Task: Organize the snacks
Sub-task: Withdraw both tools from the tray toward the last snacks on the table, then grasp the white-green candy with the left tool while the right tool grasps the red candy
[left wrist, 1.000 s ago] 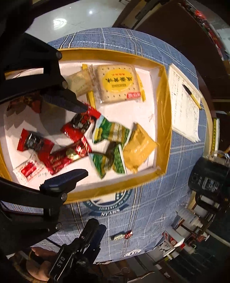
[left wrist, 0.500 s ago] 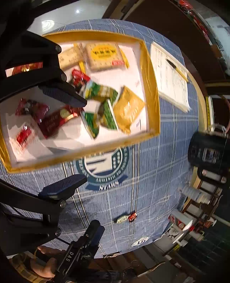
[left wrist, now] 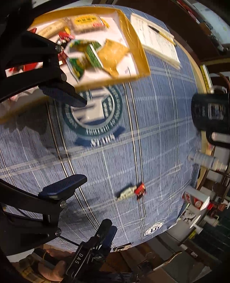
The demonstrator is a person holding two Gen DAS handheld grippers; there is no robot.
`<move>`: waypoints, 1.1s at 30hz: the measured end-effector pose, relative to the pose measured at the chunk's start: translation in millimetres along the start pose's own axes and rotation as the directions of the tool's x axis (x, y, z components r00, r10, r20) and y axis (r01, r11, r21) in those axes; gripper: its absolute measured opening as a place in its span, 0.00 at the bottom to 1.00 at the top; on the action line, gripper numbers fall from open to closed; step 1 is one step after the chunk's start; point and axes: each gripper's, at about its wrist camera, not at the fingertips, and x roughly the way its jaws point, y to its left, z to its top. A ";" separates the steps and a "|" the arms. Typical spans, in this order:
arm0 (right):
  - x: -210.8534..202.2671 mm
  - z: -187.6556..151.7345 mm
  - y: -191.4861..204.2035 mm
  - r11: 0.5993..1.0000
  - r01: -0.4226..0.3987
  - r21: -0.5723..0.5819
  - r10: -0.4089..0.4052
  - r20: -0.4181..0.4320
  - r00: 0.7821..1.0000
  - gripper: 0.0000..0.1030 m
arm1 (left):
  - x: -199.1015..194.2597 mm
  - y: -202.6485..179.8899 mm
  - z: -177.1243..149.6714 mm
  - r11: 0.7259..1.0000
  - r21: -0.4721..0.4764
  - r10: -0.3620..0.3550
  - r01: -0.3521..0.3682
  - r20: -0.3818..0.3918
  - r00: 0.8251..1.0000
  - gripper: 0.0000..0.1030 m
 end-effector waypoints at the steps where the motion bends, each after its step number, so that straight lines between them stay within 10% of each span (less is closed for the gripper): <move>1: -0.4 1.1 -5.3 1.000 -0.002 -0.009 0.002 -0.001 1.000 0.52 | 3.6 -8.0 3.4 1.000 0.003 -0.001 0.001 -0.004 1.000 0.76; 22: 37.9 44.7 -94.2 0.981 -0.083 -0.173 0.070 -0.080 0.994 0.52 | 108.0 -120.1 75.8 0.995 0.021 0.100 -0.099 -0.048 0.994 0.76; 33: 62.5 63.0 -81.8 0.932 -0.167 -0.321 0.123 -0.151 0.981 0.52 | 129.5 -111.9 77.7 0.994 0.026 0.108 -0.106 -0.093 0.990 0.32</move>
